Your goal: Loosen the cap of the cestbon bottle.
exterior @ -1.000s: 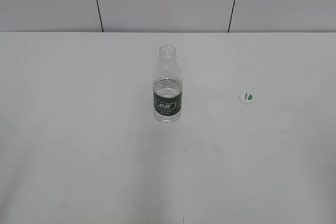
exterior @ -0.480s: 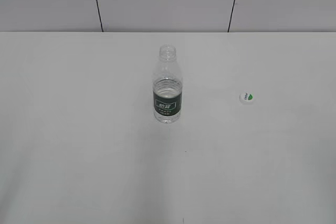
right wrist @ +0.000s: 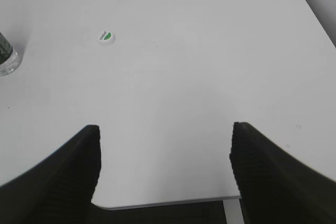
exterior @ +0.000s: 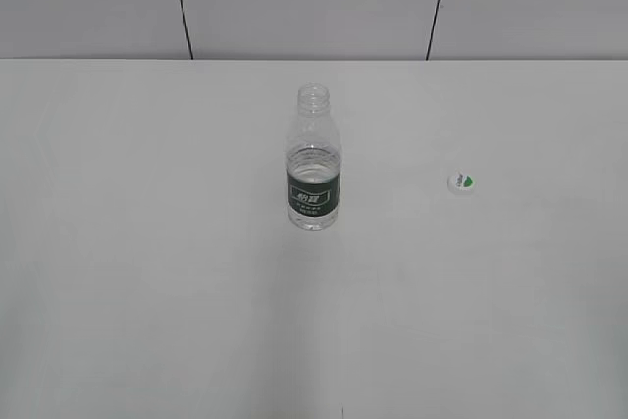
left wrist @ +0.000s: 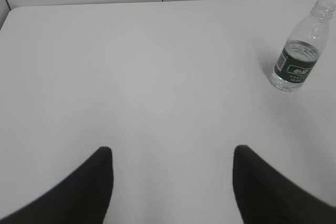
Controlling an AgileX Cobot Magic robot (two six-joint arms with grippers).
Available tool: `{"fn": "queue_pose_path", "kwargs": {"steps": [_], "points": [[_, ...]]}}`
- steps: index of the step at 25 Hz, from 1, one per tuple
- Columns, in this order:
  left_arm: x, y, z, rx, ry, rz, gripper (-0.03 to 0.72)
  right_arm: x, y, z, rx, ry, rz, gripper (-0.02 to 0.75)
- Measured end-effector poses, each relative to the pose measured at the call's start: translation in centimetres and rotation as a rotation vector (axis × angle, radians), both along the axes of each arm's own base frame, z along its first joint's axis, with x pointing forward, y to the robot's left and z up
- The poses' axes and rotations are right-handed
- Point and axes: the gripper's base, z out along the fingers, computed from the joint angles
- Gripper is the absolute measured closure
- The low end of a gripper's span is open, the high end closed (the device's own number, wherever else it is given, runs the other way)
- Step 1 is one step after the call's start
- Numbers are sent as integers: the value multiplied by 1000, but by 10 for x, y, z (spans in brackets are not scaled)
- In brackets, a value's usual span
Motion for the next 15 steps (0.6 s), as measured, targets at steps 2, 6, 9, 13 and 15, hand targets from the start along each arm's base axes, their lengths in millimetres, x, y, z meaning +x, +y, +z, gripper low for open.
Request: {"fn": "queue_pose_path", "kwargs": {"steps": [2,6,9,13,15], "points": [[0,0,-1,-1,3,2,253,0,0,0,0,0,0,146],[1,0,-1,0,3,3,253,0,0,0,0,0,0,146],[1,0,-1,0,4,3,252,0,0,0,0,0,0,146],[1,0,-1,0,4,3,252,0,0,0,0,0,0,146],[1,0,-1,0,4,3,252,0,0,0,0,0,0,146]]}}
